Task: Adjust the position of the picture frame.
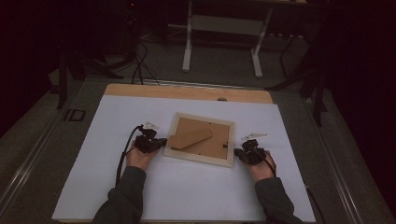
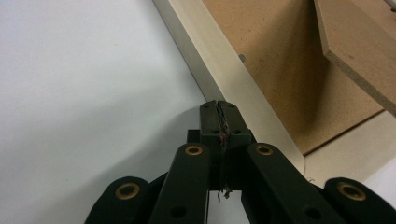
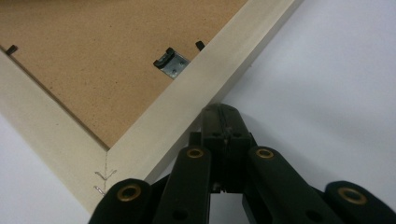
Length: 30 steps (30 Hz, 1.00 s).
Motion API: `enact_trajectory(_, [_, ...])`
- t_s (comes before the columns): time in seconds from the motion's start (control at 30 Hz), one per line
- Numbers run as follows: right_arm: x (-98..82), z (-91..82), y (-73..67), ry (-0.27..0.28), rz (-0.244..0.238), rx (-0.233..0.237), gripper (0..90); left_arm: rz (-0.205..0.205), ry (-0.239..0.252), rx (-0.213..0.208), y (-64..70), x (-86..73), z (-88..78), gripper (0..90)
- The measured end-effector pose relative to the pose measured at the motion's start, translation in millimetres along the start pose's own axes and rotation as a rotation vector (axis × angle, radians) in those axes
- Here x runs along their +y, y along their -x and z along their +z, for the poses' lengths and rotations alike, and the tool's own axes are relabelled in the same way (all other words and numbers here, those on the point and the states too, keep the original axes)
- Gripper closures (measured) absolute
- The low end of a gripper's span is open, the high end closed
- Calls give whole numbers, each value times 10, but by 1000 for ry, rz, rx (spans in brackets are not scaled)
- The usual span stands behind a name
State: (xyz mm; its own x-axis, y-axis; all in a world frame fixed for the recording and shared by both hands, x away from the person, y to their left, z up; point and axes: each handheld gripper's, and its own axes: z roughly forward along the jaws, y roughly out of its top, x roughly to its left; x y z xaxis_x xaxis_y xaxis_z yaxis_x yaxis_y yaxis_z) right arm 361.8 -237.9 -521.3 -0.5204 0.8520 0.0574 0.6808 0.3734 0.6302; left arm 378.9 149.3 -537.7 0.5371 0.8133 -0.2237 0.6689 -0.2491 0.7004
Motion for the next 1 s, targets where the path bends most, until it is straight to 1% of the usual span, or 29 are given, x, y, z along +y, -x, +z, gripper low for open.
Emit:
enact_trajectory(0.17, [56,45,-15,-2,-14,4,899,-4,-1,4,-35,-24,-38,900])
enact_trajectory(0.3, [82,76,-8,3,0,25,899,-7,2,4,-54,-49,-66,900])
enact_trajectory(0.57, [129,128,-20,13,-10,32,899,-15,16,0,-78,-100,-125,900])
enact_trajectory(0.7, [151,148,-38,13,-16,26,899,-20,17,7,-81,-123,-150,900])
enact_trajectory(0.77, [165,159,-45,13,-21,27,899,-24,21,1,-91,-139,-171,900])
enact_trajectory(0.8, [171,164,-49,13,-22,27,899,-24,23,-5,-98,-153,-182,900])
enact_trajectory(1.0, [207,200,-67,17,-23,29,899,-20,22,0,-97,-193,-226,900])
